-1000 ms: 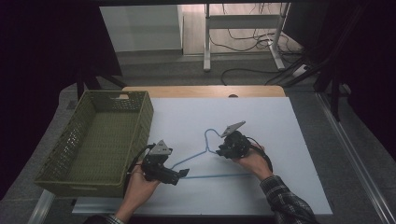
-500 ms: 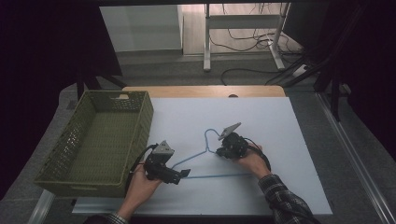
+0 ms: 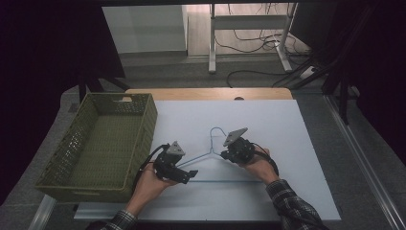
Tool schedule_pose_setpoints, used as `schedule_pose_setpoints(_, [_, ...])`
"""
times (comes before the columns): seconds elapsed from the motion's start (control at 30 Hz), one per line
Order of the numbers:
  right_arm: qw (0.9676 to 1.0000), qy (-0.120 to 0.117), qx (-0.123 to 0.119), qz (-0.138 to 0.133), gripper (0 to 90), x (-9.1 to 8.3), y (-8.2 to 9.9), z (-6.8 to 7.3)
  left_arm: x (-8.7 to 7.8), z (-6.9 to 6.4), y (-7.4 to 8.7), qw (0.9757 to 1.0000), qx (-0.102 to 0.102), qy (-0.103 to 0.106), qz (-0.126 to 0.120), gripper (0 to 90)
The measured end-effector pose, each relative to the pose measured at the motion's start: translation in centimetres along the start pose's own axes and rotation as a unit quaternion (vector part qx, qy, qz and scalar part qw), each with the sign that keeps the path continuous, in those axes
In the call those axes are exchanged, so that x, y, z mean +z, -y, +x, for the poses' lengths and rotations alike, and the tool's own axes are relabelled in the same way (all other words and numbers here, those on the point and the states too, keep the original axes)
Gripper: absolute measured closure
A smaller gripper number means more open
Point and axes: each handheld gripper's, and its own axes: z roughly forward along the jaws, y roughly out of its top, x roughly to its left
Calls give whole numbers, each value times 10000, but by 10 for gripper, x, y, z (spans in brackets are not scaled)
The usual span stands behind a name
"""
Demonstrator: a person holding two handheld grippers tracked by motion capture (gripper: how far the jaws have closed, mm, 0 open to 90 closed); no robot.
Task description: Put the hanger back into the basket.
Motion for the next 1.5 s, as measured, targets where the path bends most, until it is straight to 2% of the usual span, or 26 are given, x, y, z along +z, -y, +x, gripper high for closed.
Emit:
schedule_pose_setpoints(0.13, [10000,15,-27,-49,871,-3,0,1,7,5,-5,10000,30,-14,69,199])
schedule_pose_setpoints(0.17, [9999,12,-63,-86,872,-6,-1,2,11,9,-7,9999,14,-3,115,277])
schedule_pose_setpoints(0.23, [9999,0,-83,-127,871,-7,-1,2,13,12,-8,9999,15,0,139,367])
schedule_pose_setpoints(0.27, [9999,0,-83,-127,871,-7,-1,2,15,14,-9,9998,-9,62,165,367])
schedule_pose_setpoints(0.3, [9999,4,-87,-130,871,-9,-1,3,20,19,-11,9997,-47,131,223,448])
schedule_pose_setpoints(0.37, [9999,1,-84,-145,871,-10,-1,3,25,23,-13,9993,-54,258,279,508])
schedule_pose_setpoints(0.53, [9998,2,-126,-184,871,-12,-2,5,35,27,-18,9986,-44,320,414,627])
schedule_pose_setpoints(0.6, [9997,1,-125,-195,871,-13,-3,6,40,28,-20,9982,-3,322,502,647])
schedule_pose_setpoints(0.7, [9997,-5,-105,-223,871,-15,-3,7,42,28,-21,9982,19,344,499,707])
schedule_pose_setpoints(0.73, [9997,-5,-105,-223,871,-15,-3,7,43,27,-21,9980,53,357,516,707])
schedule_pose_setpoints(0.77, [9997,-10,-96,-226,871,-15,-3,7,44,27,-22,9977,137,368,552,750])
schedule_pose_setpoints(0.9, [9997,-13,-93,-231,869,-15,-2,8,44,28,-21,9977,202,410,502,800])
schedule_pose_setpoints(1.03, [9997,-2,-96,-224,865,-15,-2,8,45,30,-19,9970,339,531,453,822])
schedule_pose_setpoints(1.1, [9998,81,-73,-171,853,-15,-2,9,45,26,-19,9964,507,522,437,836])
schedule_pose_setpoints(1.13, [9998,87,-34,-192,836,-16,-2,9,44,27,-20,9947,706,491,560,843])
schedule_pose_setpoints(1.23, [9992,107,151,-360,739,-23,-4,6,44,25,-21,9946,765,446,544,854])
schedule_pose_setpoints(1.33, [9974,127,451,-549,637,-28,-8,3,42,23,-21,9944,832,459,471,855])
schedule_pose_setpoints(1.37, [9966,92,573,-577,586,-28,-11,2,42,23,-21,9944,832,459,471,855])
schedule_pose_setpoints(1.4, [9966,92,573,-577,586,-28,-11,2,41,23,-22,9941,873,457,463,855])
schedule_pose_setpoints(1.43, [9959,101,664,-607,541,-26,-13,1,41,23,-22,9939,885,466,458,855])
schedule_pose_setpoints(1.47, [9941,105,859,-659,468,-20,-18,1,41,21,-22,9938,906,461,459,855])
schedule_pose_setpoints(1.5, [9931,127,946,-678,446,-17,-20,0,41,21,-22,9938,906,461,459,855])
